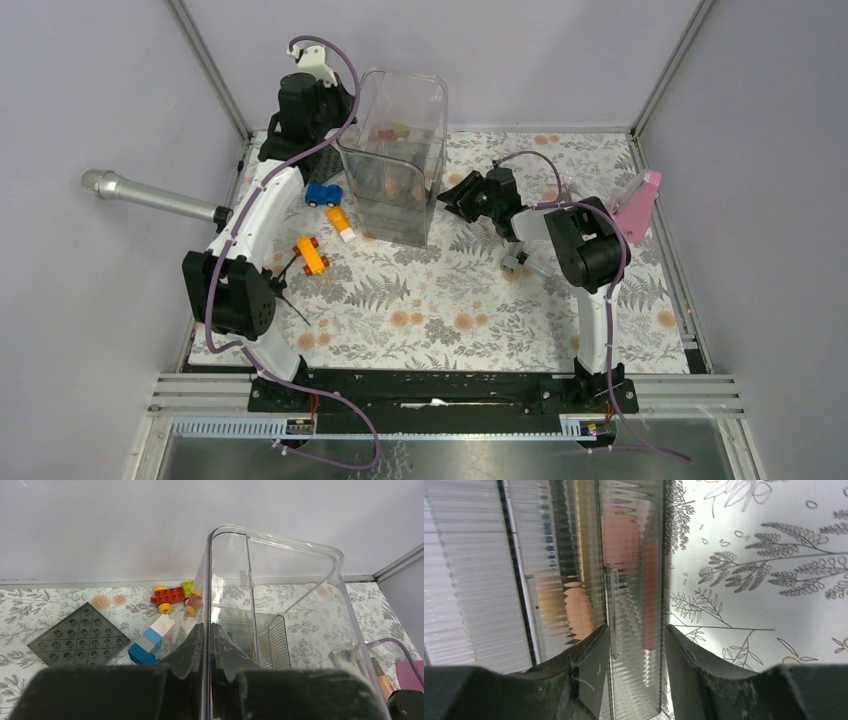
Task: Organize the makeup
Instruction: Open the drawer in the storage box.
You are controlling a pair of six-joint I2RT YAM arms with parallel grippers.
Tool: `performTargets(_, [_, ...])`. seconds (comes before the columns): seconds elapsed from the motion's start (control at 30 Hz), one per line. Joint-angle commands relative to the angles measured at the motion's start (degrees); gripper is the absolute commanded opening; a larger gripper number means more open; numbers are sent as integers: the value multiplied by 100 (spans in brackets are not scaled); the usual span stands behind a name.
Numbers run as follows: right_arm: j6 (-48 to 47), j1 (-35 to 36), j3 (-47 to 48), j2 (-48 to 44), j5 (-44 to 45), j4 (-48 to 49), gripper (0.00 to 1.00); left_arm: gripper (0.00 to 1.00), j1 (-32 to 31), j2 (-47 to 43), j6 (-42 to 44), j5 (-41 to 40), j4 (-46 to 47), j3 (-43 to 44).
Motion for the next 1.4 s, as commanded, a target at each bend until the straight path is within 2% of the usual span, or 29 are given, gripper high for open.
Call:
performTargets(0.0, [157, -5, -73, -22, -4, 605, 52, 6, -107, 322, 4, 357, -1029, -131])
performTargets(0.23, [744, -6, 6, 365, -333, 1376, 47, 6, -109, 322, 0, 361, -1025, -123])
performTargets(0.4, [892, -4, 24, 514, -372, 1508, 45, 6, -109, 333, -9, 385, -1029, -110])
performTargets(1.0, [1951, -2, 100, 1212, -789, 2955, 28, 6, -105, 357, -18, 399, -1029, -102])
performTargets(1.1, [2090, -2, 103, 1295, -829, 3213, 22, 6, -110, 351, -18, 403, -1027, -107])
performTargets(1.2, [2205, -2, 101, 1337, -848, 3444, 11, 6, -109, 349, -10, 383, -1029, -110])
performTargets(1.37, [1893, -85, -115, 1038, -703, 3395, 3, 6, -110, 340, 0, 350, -1027, -123])
